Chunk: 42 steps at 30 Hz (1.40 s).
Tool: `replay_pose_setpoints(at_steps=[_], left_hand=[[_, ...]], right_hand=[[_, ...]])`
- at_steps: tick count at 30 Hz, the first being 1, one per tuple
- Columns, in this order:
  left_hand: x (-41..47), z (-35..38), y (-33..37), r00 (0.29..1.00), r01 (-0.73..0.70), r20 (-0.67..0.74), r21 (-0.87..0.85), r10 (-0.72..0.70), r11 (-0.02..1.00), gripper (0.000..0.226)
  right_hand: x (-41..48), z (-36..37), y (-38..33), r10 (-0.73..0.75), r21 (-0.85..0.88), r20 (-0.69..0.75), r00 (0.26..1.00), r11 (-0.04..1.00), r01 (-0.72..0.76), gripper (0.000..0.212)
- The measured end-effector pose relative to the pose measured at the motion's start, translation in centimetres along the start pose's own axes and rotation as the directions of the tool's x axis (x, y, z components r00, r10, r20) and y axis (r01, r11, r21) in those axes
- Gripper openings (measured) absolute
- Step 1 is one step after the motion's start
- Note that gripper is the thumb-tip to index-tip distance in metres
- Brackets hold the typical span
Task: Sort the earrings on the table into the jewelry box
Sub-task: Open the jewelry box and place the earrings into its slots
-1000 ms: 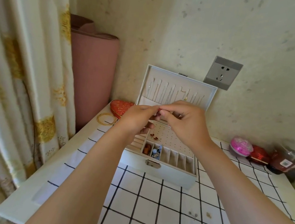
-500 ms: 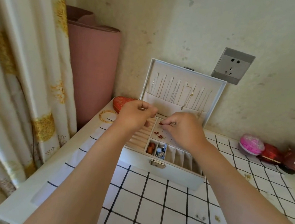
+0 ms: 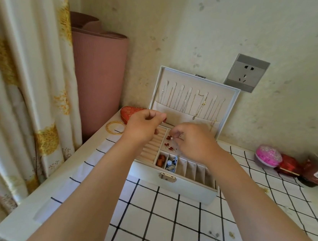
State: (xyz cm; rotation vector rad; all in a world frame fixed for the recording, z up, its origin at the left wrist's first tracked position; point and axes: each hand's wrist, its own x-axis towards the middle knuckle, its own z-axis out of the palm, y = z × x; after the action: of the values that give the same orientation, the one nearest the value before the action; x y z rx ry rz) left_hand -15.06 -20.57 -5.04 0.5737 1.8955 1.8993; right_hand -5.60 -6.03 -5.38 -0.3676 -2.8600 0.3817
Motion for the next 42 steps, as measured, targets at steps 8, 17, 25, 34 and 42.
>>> replay_pose_setpoints(at_steps=[8, 17, 25, 34, 42], left_hand=[[-0.4, 0.6, 0.4, 0.996, 0.077, 0.052, -0.107, -0.071, 0.991, 0.013], [-0.7, 1.2, 0.4, 0.995, -0.012, 0.099, 0.008, 0.012, 1.0, 0.015], [0.5, 0.2, -2.4, 0.933, -0.361, 0.27, 0.711, 0.239, 0.604, 0.023], [0.8, 0.3, -2.5, 0.908, -0.418, 0.327, 0.742, 0.262, 0.524, 0.025], [0.4, 0.1, -2.5, 0.867, -0.499, 0.427, 0.721, 0.258, 0.482, 0.033]], right_hand=[[-0.4, -2.9, -1.5, 0.131, 0.563, -0.132, 0.983, 0.826, -0.035, 0.028], [-0.3, -2.1, -0.8, 0.18, 0.623, -0.253, 0.951, 0.782, 0.018, 0.019], [-1.0, -0.4, 0.9, 0.143, 0.219, -0.15, 0.978, 0.97, -0.108, 0.006], [-1.2, -0.4, 0.8, -0.02, 0.047, -0.094, 0.995, 0.999, 0.024, 0.007], [-1.0, -0.8, 1.0, -0.04, 0.061, 0.009, 0.999, 0.997, 0.04, 0.018]])
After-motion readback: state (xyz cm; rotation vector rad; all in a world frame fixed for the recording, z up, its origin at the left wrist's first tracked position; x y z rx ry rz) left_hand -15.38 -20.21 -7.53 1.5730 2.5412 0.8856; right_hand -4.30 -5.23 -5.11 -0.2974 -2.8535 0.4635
